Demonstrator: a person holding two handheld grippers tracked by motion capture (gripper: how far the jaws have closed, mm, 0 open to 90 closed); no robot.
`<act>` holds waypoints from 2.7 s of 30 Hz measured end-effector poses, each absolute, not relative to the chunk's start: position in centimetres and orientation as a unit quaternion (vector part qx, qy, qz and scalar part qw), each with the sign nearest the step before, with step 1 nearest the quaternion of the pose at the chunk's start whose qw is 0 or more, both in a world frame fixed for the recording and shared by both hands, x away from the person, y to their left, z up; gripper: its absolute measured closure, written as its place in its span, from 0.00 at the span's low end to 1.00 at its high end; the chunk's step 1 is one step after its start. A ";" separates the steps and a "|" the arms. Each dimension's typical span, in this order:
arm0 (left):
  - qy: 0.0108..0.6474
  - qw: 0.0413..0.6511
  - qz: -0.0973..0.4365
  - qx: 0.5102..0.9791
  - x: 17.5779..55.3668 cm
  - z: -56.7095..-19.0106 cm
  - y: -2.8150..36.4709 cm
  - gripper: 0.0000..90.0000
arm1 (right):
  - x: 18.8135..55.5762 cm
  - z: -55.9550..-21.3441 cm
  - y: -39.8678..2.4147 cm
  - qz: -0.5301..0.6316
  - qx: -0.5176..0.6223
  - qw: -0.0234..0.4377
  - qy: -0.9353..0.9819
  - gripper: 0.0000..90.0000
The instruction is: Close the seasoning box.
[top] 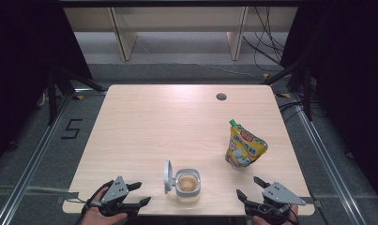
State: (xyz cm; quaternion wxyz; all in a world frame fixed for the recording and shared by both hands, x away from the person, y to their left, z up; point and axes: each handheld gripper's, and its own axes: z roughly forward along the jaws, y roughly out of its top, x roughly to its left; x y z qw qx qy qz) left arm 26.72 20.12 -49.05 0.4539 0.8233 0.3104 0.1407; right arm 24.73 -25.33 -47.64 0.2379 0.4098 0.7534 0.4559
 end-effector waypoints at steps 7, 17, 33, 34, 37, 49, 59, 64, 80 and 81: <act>0.301 0.467 0.174 0.813 26.4 -48.0 20.5 0.99 | 24.7 -47.8 -24.9 0.452 0.402 0.233 0.761 0.29; 0.258 0.486 0.167 0.818 26.9 -46.5 19.1 0.99 | 24.9 -48.0 -24.6 0.446 0.391 0.231 0.771 0.30; 0.247 0.506 0.140 0.815 27.6 -44.4 16.7 0.99 | 24.9 -48.1 -24.5 0.448 0.389 0.224 0.773 0.30; 0.251 0.508 0.137 0.812 27.6 -44.3 16.6 0.99 | 24.9 -48.1 -24.5 0.447 0.390 0.225 0.773 0.30; 0.250 0.512 0.137 0.811 27.6 -43.8 16.2 0.99 | 24.9 -48.0 -24.6 0.449 0.388 0.224 0.773 0.30; 0.237 0.512 0.137 0.814 28.0 -43.4 15.2 0.99 | 24.9 -48.0 -24.5 0.451 0.388 0.223 0.772 0.30; 0.218 0.507 0.139 0.822 28.5 -42.8 13.4 0.99 | 24.9 -48.1 -24.5 0.449 0.388 0.226 0.773 0.30; 0.203 0.500 0.131 0.831 29.1 -43.0 11.6 0.99 | 25.0 -48.0 -24.6 0.452 0.379 0.237 0.772 0.30; 0.212 0.515 0.121 0.821 28.5 -41.8 12.0 0.99 | 25.0 -48.0 -24.4 0.450 0.373 0.237 0.776 0.30; 0.217 0.522 0.115 0.817 28.6 -41.9 12.2 0.99 | 25.0 -48.0 -24.4 0.450 0.372 0.237 0.776 0.30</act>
